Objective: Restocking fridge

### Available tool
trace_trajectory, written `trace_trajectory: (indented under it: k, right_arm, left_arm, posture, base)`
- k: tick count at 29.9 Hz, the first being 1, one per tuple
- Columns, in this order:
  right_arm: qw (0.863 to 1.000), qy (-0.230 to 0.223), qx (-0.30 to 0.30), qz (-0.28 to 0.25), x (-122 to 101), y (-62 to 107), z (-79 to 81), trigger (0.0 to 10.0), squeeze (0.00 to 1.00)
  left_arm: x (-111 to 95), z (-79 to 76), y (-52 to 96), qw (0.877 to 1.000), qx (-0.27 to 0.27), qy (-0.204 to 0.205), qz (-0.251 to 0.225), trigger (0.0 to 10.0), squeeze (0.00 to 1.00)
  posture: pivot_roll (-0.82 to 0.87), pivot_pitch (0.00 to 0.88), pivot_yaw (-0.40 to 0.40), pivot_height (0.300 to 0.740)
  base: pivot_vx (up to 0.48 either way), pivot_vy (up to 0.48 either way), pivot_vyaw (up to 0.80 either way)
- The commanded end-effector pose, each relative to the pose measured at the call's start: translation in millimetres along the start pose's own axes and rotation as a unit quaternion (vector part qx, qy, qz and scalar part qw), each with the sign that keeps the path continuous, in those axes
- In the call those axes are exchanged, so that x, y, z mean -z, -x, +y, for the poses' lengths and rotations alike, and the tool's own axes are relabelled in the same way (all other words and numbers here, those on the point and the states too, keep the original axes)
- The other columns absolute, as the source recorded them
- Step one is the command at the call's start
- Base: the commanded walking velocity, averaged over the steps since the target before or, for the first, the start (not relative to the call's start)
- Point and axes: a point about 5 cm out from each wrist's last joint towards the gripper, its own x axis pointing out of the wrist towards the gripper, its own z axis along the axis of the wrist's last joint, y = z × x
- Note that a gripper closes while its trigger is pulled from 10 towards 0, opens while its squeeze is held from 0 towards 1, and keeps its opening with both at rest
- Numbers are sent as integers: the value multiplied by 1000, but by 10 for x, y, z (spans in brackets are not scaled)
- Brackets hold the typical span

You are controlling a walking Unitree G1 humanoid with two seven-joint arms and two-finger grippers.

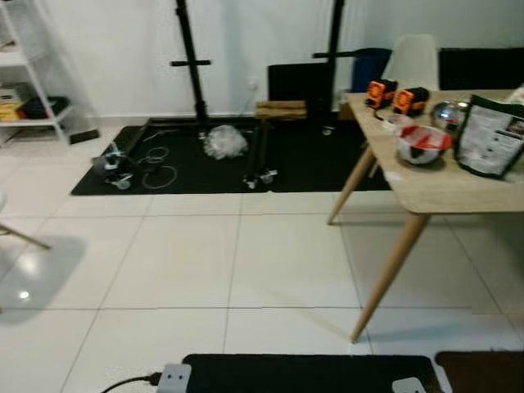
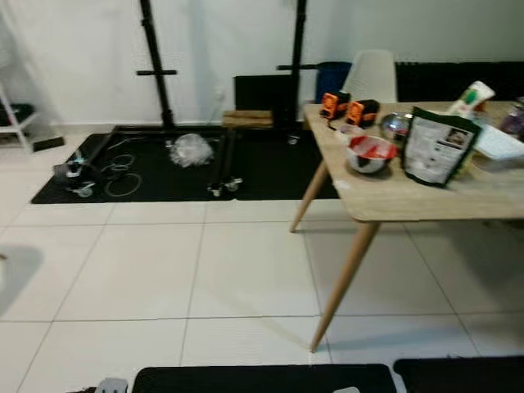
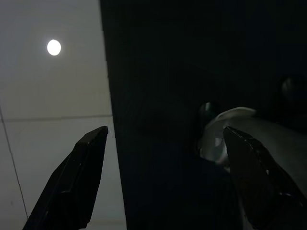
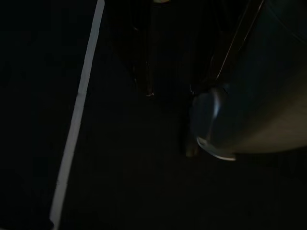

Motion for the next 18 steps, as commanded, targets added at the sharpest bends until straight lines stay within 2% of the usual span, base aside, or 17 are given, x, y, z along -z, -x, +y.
trace_trajectory:
  k: [1,10,18]
  right_arm:
    - [1000,-8,0,5,20,1,4,10000,0]
    - [1000,-2,6,4,20,2,-6,10000,0]
    - [1000,4,9,1,9,1,-4,10000,0]
  left_arm:
    - [10,10,3,1000,-1,-4,2,10000,0]
    - [15,7,3,1000,0,-4,3,10000,0]
    - [8,1,1,1000,1,-6,2,10000,0]
  posture:
    - [-38,0,-10,740]
    - [-38,0,-10,740]
    - [-39,0,-9,740]
  base:
    - [0,0,-800]
    - [0,0,-789]
    - [0,0,0]
